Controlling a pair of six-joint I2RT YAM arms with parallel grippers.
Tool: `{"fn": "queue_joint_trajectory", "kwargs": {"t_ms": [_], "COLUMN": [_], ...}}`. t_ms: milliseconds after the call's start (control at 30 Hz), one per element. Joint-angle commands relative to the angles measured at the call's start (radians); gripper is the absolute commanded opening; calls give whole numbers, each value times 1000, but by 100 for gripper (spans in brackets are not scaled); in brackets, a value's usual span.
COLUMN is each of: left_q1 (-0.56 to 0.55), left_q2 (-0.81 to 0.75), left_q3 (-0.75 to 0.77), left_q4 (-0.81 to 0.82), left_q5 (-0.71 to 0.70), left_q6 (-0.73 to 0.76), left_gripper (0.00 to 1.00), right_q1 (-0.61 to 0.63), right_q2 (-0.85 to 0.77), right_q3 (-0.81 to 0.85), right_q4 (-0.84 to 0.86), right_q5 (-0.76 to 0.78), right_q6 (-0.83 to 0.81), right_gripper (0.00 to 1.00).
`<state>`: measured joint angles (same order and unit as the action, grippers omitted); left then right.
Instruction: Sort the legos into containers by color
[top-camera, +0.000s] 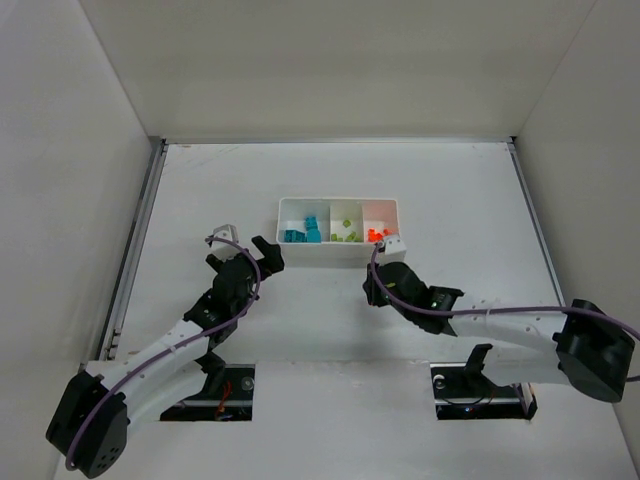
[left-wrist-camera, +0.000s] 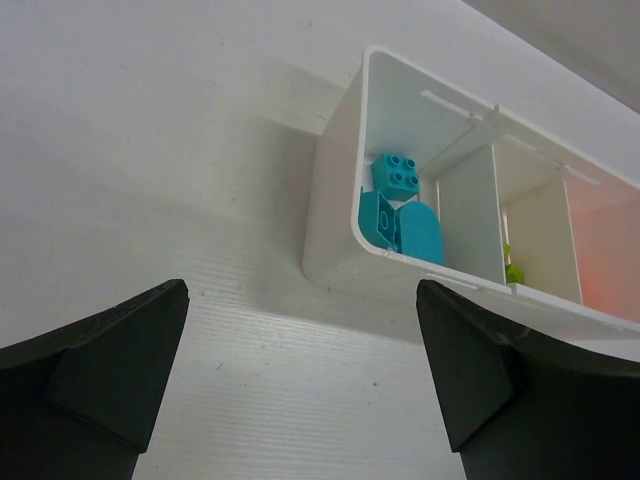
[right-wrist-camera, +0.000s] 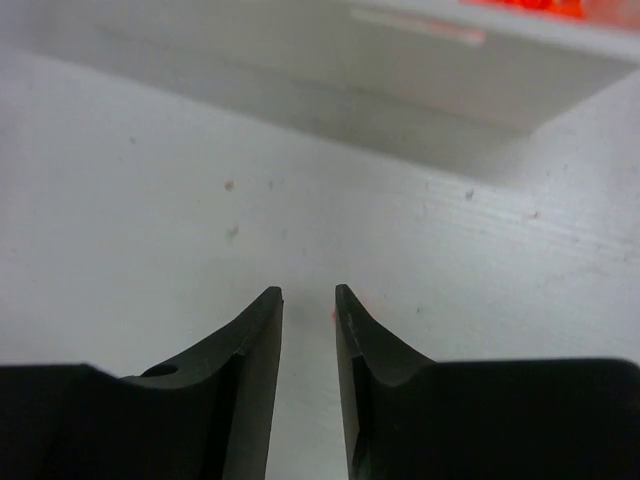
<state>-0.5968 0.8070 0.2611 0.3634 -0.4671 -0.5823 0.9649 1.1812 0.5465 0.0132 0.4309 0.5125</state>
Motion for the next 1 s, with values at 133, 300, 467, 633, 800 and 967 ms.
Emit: {"fn": "queue_joint_trajectory", "kwargs": {"t_ms": [133, 300, 467, 633, 800, 967], "left_q1": [-25, -31, -34, -37, -36, -33], "left_q2": [-11, -22, -15, 4, 3, 8], "left_q3": [-5, -10, -3, 7, 7, 6], "left_q4": [55, 51, 55, 57, 62, 63], "left_q5": [-5, -8, -8, -5, -4, -2], "left_q6": [-13, -11, -8, -8, -7, -7], "left_gripper": [100, 100, 100, 100, 100, 100], "right_q1": [39, 36, 37, 37, 39, 39], "right_q2": [70, 136, 172, 187, 207, 218], "right_q3": [-14, 7, 21, 29, 44, 66], "right_q4": [-9, -24, -39, -41, -67, -101], "right_q5": [-18, -23, -12, -3, 26, 68], "right_q6": [69, 66, 64, 60, 60, 58], "right_gripper": [37, 40, 42, 42, 43, 44]}}
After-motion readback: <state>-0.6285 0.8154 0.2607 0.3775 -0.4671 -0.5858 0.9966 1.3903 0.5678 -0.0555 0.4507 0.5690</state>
